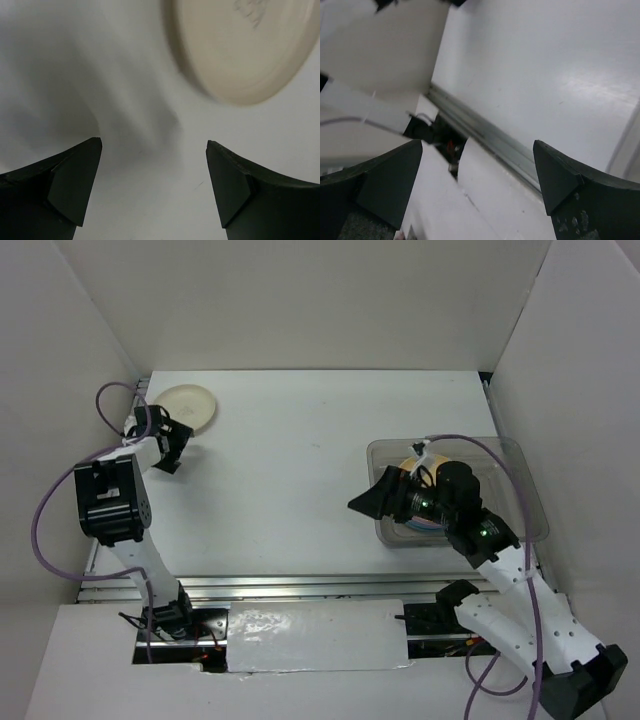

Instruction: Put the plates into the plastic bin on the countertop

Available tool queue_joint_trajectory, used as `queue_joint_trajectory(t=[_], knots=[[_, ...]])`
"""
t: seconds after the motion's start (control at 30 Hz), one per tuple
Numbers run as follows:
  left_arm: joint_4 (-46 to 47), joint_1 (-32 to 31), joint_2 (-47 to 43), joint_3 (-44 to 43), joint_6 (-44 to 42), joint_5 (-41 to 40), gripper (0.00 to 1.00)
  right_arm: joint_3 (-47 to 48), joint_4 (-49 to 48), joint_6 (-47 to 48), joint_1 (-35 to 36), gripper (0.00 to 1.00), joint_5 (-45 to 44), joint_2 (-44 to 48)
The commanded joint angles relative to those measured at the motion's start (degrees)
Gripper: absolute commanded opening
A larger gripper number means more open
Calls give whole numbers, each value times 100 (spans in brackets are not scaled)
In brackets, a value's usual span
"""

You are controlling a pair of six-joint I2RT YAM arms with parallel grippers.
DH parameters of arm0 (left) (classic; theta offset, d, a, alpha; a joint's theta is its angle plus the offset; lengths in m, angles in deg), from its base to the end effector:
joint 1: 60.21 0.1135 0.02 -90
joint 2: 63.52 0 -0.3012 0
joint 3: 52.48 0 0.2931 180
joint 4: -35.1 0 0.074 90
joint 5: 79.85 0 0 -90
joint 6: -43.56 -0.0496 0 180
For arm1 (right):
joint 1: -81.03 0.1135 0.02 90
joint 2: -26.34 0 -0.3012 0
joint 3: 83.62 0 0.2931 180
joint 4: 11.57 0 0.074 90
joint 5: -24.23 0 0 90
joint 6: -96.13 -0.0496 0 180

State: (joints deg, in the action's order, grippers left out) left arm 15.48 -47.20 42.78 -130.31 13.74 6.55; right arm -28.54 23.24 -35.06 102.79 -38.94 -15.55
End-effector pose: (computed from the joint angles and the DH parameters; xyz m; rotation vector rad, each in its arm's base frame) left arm 0.4326 0.1031 0.1710 -1.4723 1.9337 -0.3024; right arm 0.1692 0.0916 0.3379 0.0187 2.0952 1.1544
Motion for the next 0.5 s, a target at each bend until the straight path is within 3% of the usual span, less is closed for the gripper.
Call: queue_joint_trajectory(t=[0.0,0.13,0.33,0.47], knots=[[911,174,651,-630,169,32,99,-134,-1016,-144,670,100,473,164],[912,219,1173,-1045,292,-176,99,-178,-1272,-127,1452,100,367,-21],[405,158,1630,-1490,599,-693,97,41,-1264,31,1779,100,306,-302],[-18,70,1859,-1896,573,-950,83,287,-1035,181,1753,100,34,-162]])
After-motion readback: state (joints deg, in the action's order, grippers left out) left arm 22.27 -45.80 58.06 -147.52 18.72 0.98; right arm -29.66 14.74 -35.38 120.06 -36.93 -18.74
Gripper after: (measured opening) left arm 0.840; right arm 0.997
